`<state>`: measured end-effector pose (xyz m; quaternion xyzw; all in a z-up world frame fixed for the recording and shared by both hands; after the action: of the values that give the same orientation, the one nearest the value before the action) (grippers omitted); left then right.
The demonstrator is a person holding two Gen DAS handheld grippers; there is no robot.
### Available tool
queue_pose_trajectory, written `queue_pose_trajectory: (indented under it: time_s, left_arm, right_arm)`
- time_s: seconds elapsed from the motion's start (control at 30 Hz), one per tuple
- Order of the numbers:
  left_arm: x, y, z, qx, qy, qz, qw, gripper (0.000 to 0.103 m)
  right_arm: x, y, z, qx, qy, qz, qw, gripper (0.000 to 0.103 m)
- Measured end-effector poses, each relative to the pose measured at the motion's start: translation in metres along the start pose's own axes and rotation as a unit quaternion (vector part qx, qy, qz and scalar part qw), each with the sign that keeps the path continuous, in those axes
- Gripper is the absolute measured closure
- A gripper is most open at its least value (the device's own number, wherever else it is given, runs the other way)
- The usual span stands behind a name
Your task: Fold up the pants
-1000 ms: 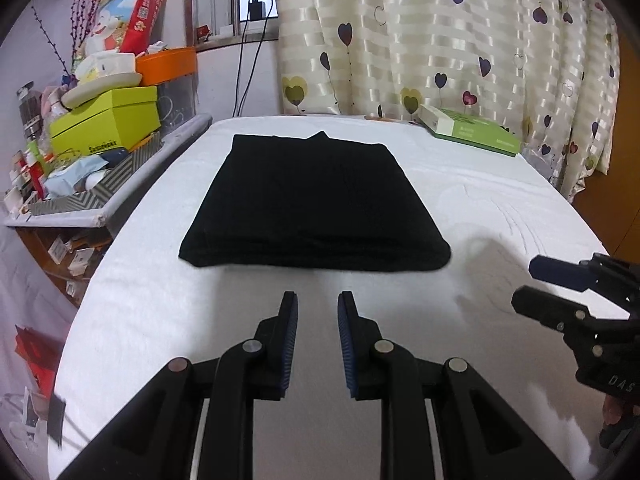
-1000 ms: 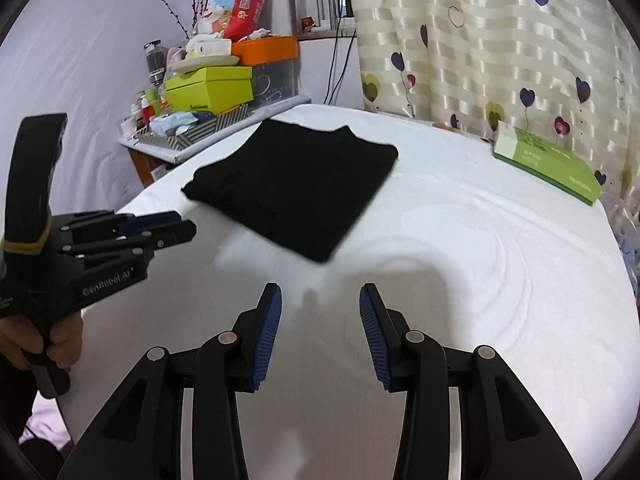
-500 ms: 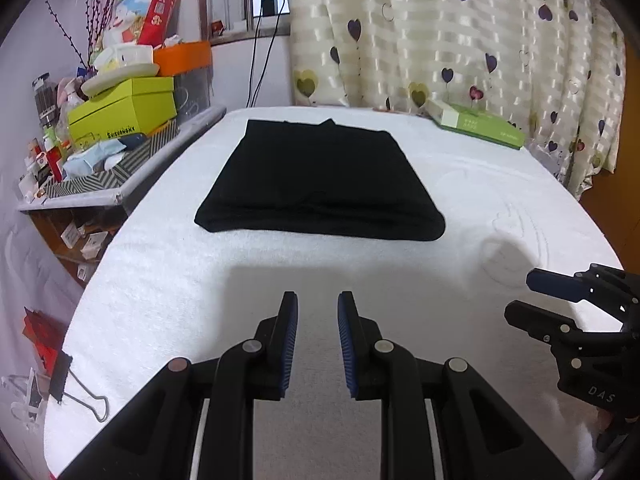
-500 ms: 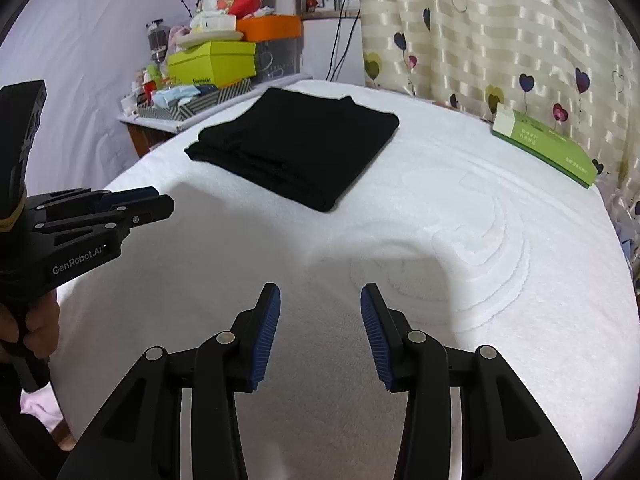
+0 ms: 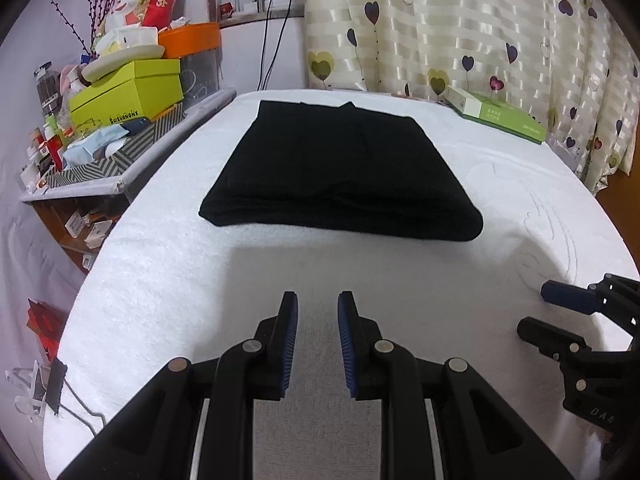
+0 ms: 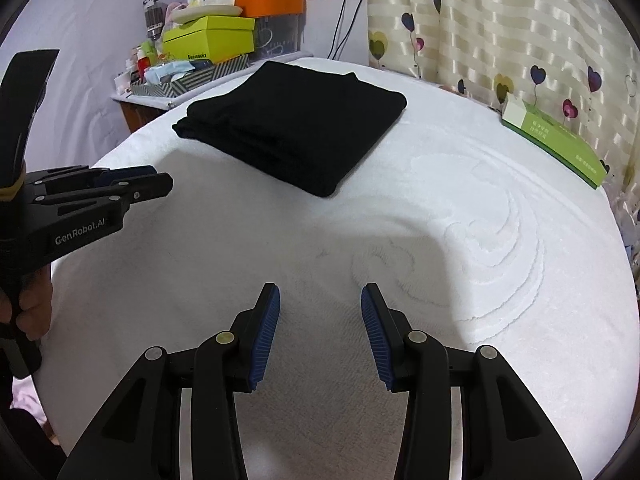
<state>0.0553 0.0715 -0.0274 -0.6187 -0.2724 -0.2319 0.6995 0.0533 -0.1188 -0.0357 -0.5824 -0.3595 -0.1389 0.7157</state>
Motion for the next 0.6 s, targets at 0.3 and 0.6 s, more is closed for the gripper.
queue_pose_trajectory:
  time_s: [0.3, 0.6]
  left_arm:
    - [-0.0036, 0.0056, 0.0003, 0.0, 0.0, 0.013, 0.9999, 0.08]
    - [-0.0024, 0.01, -0.0031, 0.006, 0.013, 0.017, 0.9997, 0.08]
  right_arm:
    - [0.0018, 0.0038, -0.0013, -0.001, 0.0, 0.006, 1.0, 0.058]
    - [0.007, 0.0086, -0.0003, 0.001, -0.003, 0.007, 1.0, 0.056]
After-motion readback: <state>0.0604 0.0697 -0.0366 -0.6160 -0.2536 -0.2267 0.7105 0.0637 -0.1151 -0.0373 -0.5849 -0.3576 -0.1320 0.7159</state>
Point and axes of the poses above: each gripper's, at about its wrist camera, not at the fingertips, and y roughly the way its jaws point, z to its left, x to its top, the point moved 6 cm from there along y, roughly the way its jaws point, and after that the axes turned 6 degrees about x, right-handed, at the moved point
